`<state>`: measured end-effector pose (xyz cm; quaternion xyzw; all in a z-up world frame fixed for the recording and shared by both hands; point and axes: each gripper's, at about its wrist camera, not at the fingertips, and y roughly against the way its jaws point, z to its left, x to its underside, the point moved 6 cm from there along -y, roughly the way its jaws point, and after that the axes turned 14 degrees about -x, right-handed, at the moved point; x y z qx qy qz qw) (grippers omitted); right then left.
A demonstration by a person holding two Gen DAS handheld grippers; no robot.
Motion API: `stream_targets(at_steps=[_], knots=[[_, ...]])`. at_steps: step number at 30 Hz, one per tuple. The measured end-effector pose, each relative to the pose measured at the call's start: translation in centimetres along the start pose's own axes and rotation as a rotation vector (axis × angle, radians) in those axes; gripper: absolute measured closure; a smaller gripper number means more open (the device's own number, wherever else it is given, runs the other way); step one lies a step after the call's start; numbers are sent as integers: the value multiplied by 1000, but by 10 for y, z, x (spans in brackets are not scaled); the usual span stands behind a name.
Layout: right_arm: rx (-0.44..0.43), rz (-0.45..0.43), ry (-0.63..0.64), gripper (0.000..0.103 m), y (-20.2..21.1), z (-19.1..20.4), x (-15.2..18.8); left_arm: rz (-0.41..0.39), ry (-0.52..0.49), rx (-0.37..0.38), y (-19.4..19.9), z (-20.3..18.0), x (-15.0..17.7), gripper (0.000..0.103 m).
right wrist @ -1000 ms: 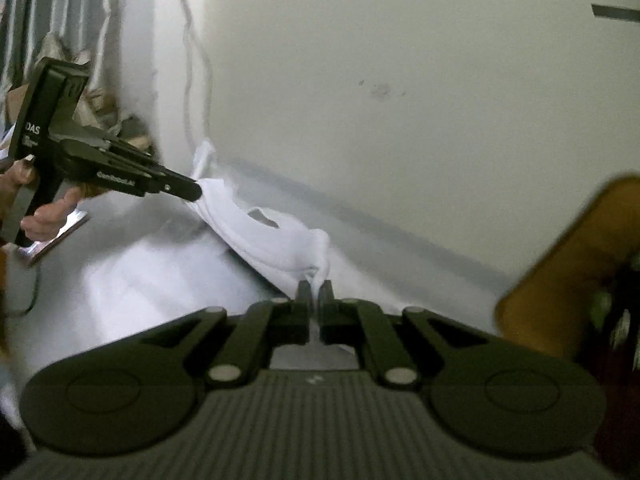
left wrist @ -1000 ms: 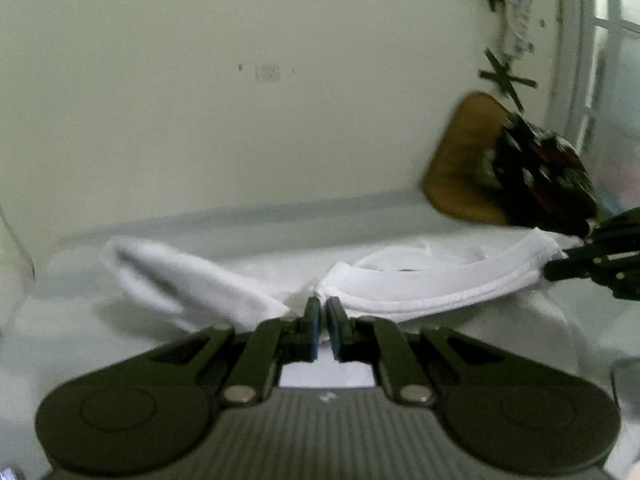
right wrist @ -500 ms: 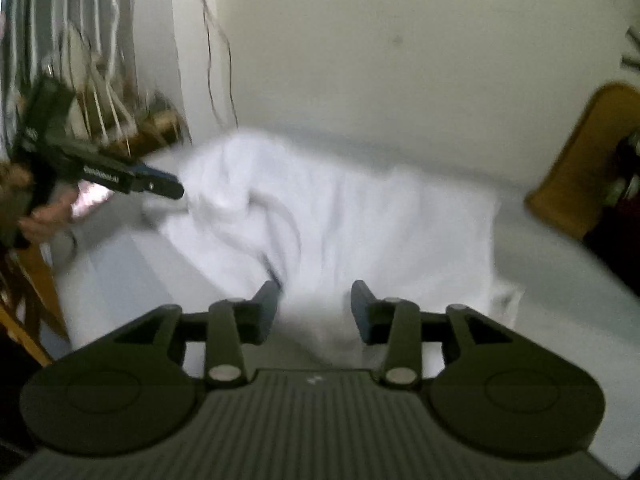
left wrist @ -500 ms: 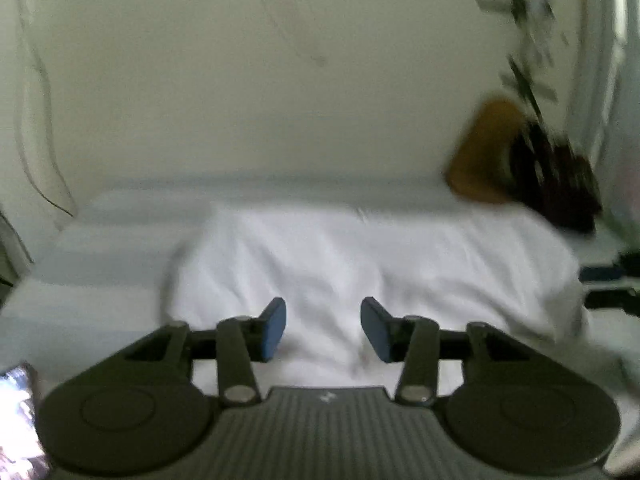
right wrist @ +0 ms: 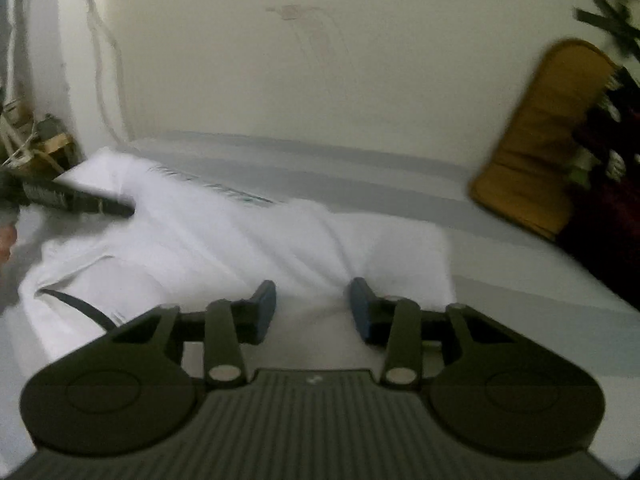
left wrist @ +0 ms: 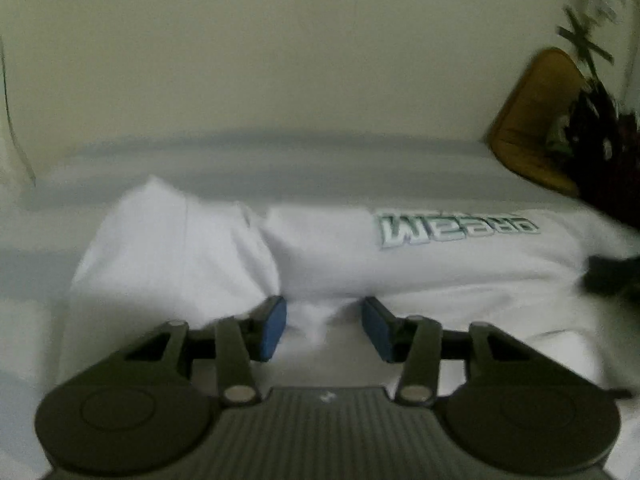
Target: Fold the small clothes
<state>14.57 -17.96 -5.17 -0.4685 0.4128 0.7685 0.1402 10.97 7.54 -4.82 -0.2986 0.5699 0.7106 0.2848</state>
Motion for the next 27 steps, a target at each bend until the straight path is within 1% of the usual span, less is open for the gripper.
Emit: stream_targets(at_steps=[1, 2, 3, 5, 7, 8, 9, 10, 11, 13, 14, 16, 17, 18, 20, 21, 23, 25, 26, 27], knots=[[-1, -11, -30, 81, 5, -7, 2, -35, -29, -32, 1, -5, 2, 55], [2, -25, -57, 84, 10, -12, 3, -43, -35, -51, 3, -6, 3, 55], [-4, -39, -79, 84, 15, -16, 5, -44, -38, -59, 4, -7, 3, 55], [-3, -54, -98, 84, 24, -18, 9, -27, -23, -36, 4, -1, 2, 55], [9, -58, -118, 78, 26, -7, 6, -1, -5, -5, 9, 7, 2, 57], [6, -71, -149, 65, 34, -8, 5, 7, 8, 7, 14, 12, 2, 56], [-2, -101, -192, 47, 43, -8, 3, 16, 30, 25, 22, 18, 2, 54], [-10, -142, -238, 42, 53, -12, 7, 30, 59, 51, 29, 23, 2, 52], [-15, -188, -290, 40, 67, -18, 8, 36, 92, 82, 37, 26, 5, 52], [-19, -239, -408, 40, 92, -32, 18, 24, 171, 179, 52, 30, -1, 54], [-21, -252, -475, 40, 102, -39, 26, 18, 191, 222, 56, 28, -4, 56], [-38, -256, -580, 39, 108, -49, 38, 15, 197, 300, 63, 19, -9, 57], [-56, -252, -627, 39, 106, -51, 45, 16, 188, 330, 64, 12, -11, 62], [-71, -246, -666, 39, 103, -53, 51, 19, 171, 348, 61, 2, -13, 65], [-86, -225, -723, 39, 94, -52, 59, 33, 138, 348, 55, -9, -14, 74], [-91, -240, -726, 36, 91, -50, 60, 46, 128, 347, 50, -13, -13, 76], [-93, -241, -730, 36, 84, -47, 56, 94, 119, 351, 35, -20, -8, 81], [-109, -231, -740, 36, 71, -43, 51, 120, 107, 328, 25, -24, 0, 85], [-116, -218, -733, 36, 64, -41, 48, 113, 99, 302, 19, -23, 4, 88], [-121, -213, -720, 35, 56, -40, 44, 95, 100, 294, 18, -22, 7, 90]])
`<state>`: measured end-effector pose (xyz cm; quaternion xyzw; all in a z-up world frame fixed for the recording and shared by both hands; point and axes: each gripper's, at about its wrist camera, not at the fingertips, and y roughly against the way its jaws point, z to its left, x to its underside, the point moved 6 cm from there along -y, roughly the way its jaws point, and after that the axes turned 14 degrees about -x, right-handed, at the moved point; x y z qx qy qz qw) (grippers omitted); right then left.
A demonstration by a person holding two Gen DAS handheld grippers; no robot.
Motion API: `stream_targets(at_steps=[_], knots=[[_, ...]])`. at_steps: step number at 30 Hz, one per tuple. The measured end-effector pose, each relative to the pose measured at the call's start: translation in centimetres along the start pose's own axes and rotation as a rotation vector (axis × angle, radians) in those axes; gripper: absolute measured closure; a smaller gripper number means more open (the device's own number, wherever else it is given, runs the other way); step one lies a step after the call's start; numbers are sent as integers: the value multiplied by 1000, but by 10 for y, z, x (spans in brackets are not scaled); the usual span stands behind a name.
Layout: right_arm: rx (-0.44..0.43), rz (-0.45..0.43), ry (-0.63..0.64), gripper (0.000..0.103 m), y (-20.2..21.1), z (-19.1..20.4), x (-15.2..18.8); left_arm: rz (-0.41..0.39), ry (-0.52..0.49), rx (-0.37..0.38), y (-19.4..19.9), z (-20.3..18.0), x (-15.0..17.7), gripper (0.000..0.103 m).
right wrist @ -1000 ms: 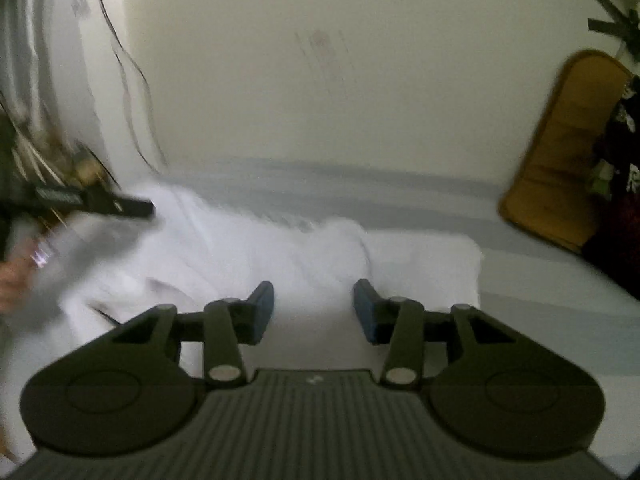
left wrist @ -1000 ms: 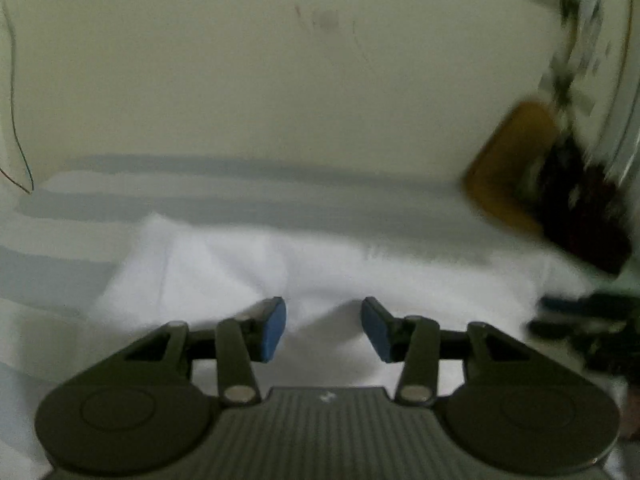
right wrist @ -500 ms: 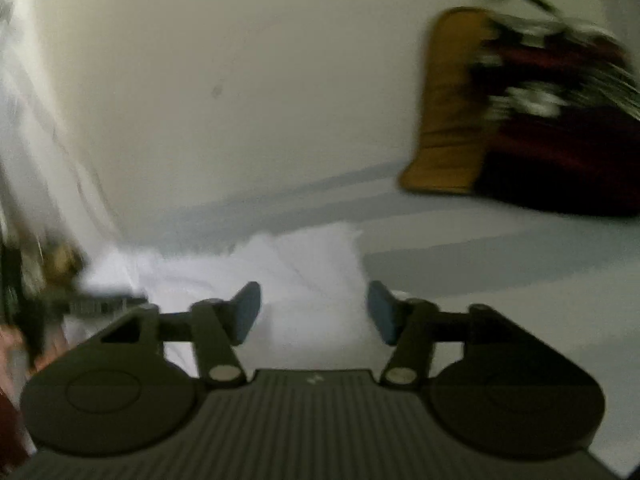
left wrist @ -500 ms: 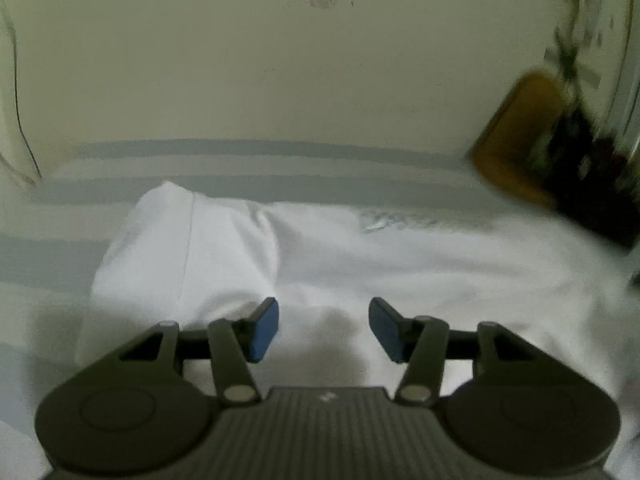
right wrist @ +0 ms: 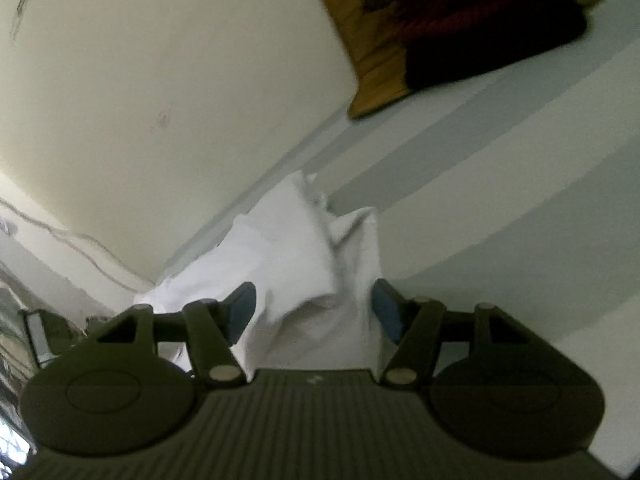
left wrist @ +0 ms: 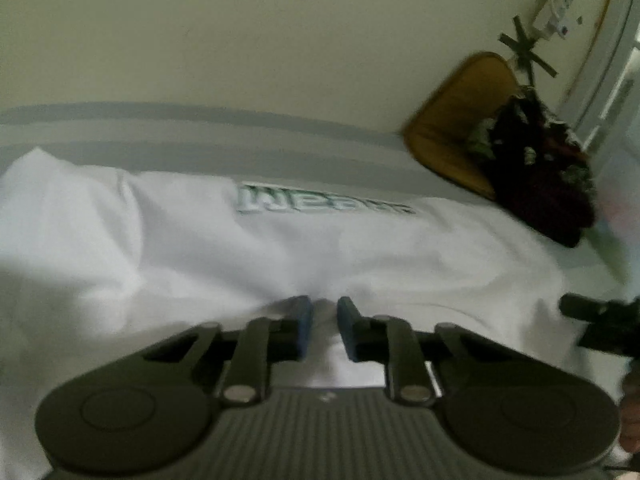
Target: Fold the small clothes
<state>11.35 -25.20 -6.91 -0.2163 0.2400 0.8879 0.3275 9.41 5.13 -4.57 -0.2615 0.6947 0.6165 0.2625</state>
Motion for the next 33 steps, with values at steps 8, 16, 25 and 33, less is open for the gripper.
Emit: stream_targets(at_steps=[8, 16, 25, 33], knots=[[-71, 118, -81, 86, -57, 13, 11, 17, 31, -4, 4, 10, 3, 95], [-246, 152, 185, 88, -74, 135, -6, 8, 88, 33, 16, 19, -2, 91], [-259, 397, 546, 88, -187, 223, 42, -183, 418, -59, 111, 159, 22, 72], [-207, 690, 633, 84, -301, 224, 123, -231, 523, -103, 136, 188, 38, 62]])
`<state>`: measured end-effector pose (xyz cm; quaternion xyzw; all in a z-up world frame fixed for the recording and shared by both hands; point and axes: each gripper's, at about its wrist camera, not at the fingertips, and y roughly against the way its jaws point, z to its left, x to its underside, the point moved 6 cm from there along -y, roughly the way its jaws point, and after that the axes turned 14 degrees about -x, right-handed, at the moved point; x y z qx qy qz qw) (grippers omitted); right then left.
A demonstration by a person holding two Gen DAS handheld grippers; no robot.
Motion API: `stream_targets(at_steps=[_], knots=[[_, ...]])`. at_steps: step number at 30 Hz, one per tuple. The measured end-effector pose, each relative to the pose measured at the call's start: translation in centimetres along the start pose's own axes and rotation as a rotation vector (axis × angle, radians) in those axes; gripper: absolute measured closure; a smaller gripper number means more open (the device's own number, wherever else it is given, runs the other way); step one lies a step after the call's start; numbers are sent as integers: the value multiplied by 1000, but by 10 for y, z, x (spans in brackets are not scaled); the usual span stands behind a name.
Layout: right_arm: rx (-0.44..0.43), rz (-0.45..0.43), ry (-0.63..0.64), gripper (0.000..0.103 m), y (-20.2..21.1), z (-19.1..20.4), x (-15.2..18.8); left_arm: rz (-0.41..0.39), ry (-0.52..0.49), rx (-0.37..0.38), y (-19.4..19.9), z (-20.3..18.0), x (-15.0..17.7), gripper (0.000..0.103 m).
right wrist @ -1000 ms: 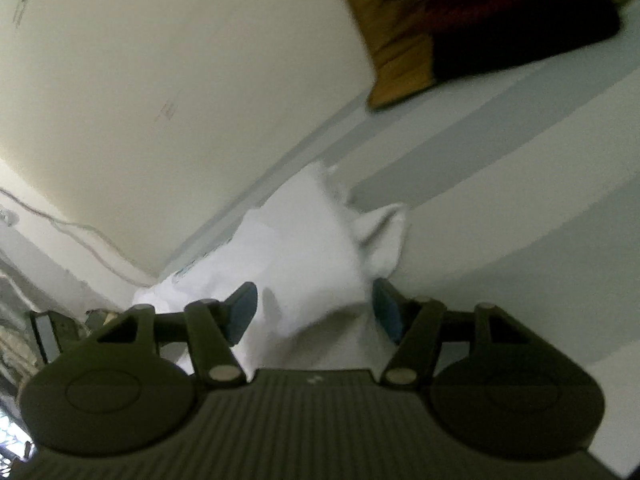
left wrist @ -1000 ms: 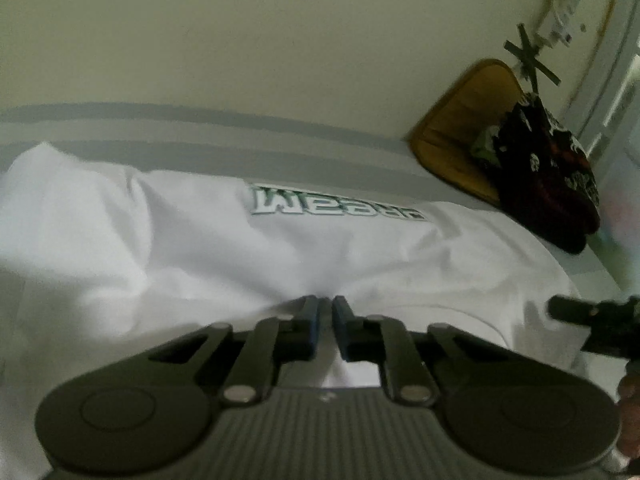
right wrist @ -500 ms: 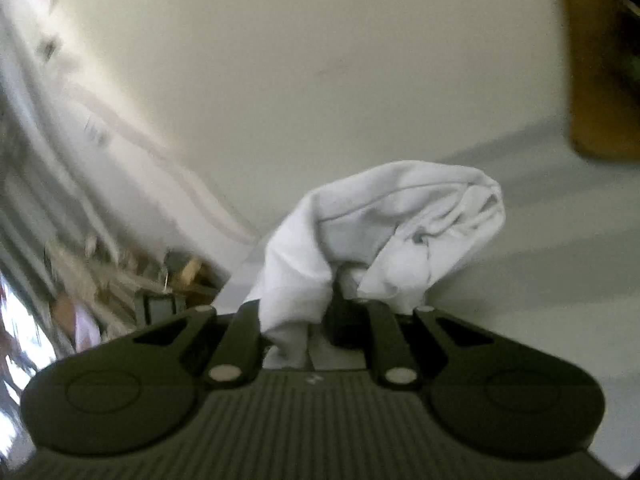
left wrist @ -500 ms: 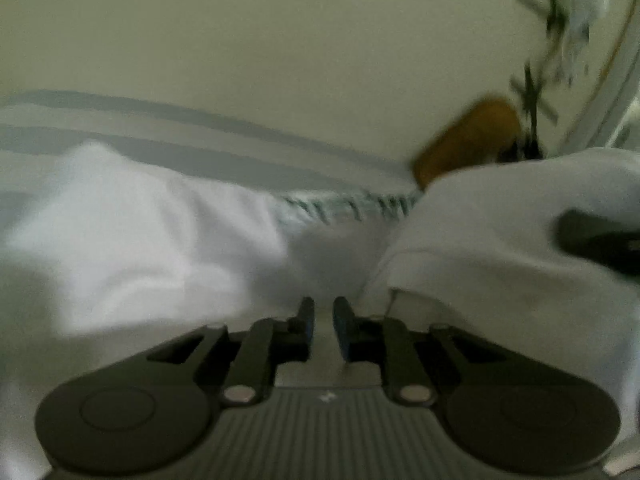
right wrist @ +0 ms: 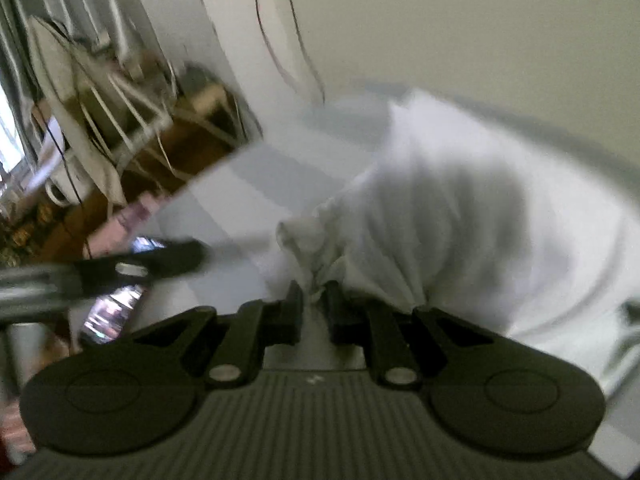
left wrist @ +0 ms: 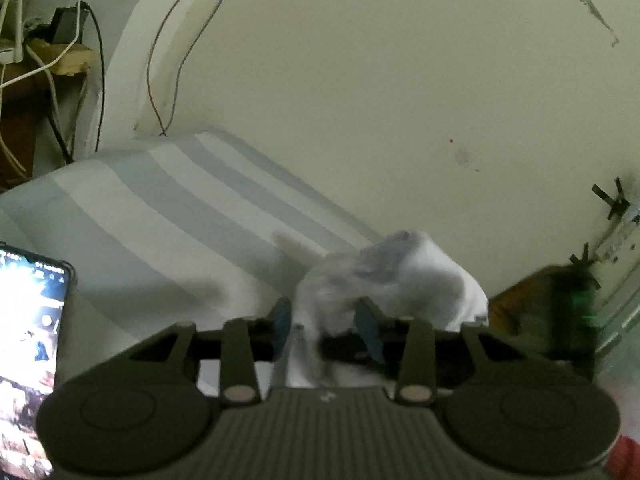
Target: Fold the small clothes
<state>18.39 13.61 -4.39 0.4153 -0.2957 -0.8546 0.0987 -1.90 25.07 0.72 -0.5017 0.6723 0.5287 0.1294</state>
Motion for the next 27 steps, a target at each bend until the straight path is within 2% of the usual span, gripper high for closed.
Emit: stream_targets(at_steps=[1, 3, 5, 6, 7, 8, 10, 13, 15, 17, 19, 22, 24, 26, 27], knots=[[-20, 30, 0, 84, -8, -5, 3, 0, -14, 6, 0, -4, 2, 57], [-85, 25, -22, 77, -7, -6, 1, -3, -55, 20, 1, -8, 5, 51], [-163, 12, -57, 68, 16, -6, -1, -6, -98, 20, -4, -19, 7, 43], [-187, -14, -47, 67, 34, -3, -2, -13, -114, 19, -5, -22, 9, 39], [-203, -47, -23, 70, 51, 2, -6, -24, -131, 18, -7, -27, 10, 30], [-199, -79, 7, 66, 71, 6, -9, -28, -146, 15, -9, -31, 12, 25], [-180, -144, 67, 66, 103, 12, -15, -38, -195, 14, -11, -42, 20, 24], [-65, -204, 110, 67, 126, 5, -24, -65, -259, -29, -16, -54, 28, 26], [25, -197, 117, 68, 121, -9, -28, -60, -293, -102, -28, -56, 31, 36], [49, -177, 88, 70, 102, -23, -32, 1, -317, -174, -48, -50, 36, 76], [85, -162, 104, 70, 81, -35, -38, 76, -303, -188, -63, -42, 43, 97], [78, -132, 105, 69, 54, -40, -48, 104, -250, -156, -61, -25, 45, 99], [62, -69, 95, 69, 33, -44, -45, 111, -226, -147, -54, -17, 46, 99], [104, -17, 141, 67, 11, -47, -37, 109, -221, -139, -50, -13, 48, 99], [113, -23, 172, 67, 9, -44, -36, 104, -223, -144, -51, -14, 48, 99]])
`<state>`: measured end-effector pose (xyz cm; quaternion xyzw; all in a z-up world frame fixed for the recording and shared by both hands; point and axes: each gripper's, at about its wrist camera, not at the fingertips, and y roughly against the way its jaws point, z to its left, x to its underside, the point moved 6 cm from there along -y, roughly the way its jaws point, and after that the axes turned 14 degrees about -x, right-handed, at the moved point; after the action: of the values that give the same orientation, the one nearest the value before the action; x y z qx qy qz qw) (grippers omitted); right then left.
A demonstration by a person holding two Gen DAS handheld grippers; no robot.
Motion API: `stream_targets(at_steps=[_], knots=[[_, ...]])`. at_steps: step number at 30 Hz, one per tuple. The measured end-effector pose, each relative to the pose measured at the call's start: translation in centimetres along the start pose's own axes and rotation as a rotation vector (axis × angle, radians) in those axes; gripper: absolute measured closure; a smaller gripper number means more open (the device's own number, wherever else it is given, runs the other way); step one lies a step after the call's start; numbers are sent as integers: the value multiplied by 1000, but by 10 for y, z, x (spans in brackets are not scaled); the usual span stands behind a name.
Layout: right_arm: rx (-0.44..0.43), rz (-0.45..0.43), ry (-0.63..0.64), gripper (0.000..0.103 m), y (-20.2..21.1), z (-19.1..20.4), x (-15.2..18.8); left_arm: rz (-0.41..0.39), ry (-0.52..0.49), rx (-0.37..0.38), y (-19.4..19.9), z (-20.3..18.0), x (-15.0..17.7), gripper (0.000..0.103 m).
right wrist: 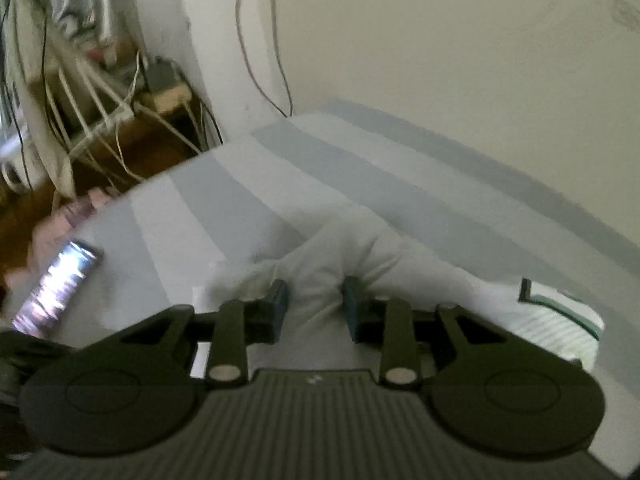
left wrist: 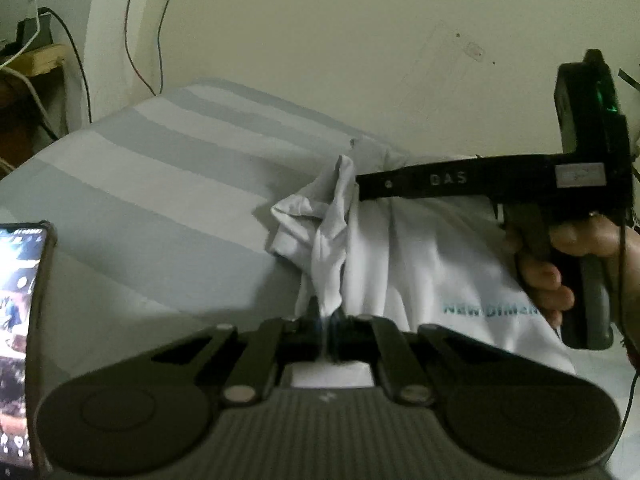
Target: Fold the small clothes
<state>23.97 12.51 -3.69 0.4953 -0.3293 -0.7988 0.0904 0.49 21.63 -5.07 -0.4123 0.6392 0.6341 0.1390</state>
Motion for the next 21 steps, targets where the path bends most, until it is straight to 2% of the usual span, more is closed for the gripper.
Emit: stream_targets(at_steps=[4, 7, 9, 11, 13, 17, 21], knots=[[13, -16, 19, 67, 4, 0, 5, -24, -54, -74, 1, -13, 1, 98], [28, -55, 22, 65, 7, 4, 10, -14, -95, -129, 3, -21, -2, 95], [20, -74, 9, 56, 21, 6, 12, -2, -104, -157, 4, -18, -5, 92], [-27, -100, -28, 51, 37, 12, 14, -8, -105, -204, 5, -18, -7, 74], [-77, -151, -49, 49, 60, 20, 19, -20, -106, -241, 6, -16, -10, 67], [-75, -211, -41, 47, 104, 24, 40, -20, -121, -282, -3, -23, -13, 65], [-113, -222, -157, 47, 132, 9, 76, -40, -148, -329, 2, -22, -8, 63]])
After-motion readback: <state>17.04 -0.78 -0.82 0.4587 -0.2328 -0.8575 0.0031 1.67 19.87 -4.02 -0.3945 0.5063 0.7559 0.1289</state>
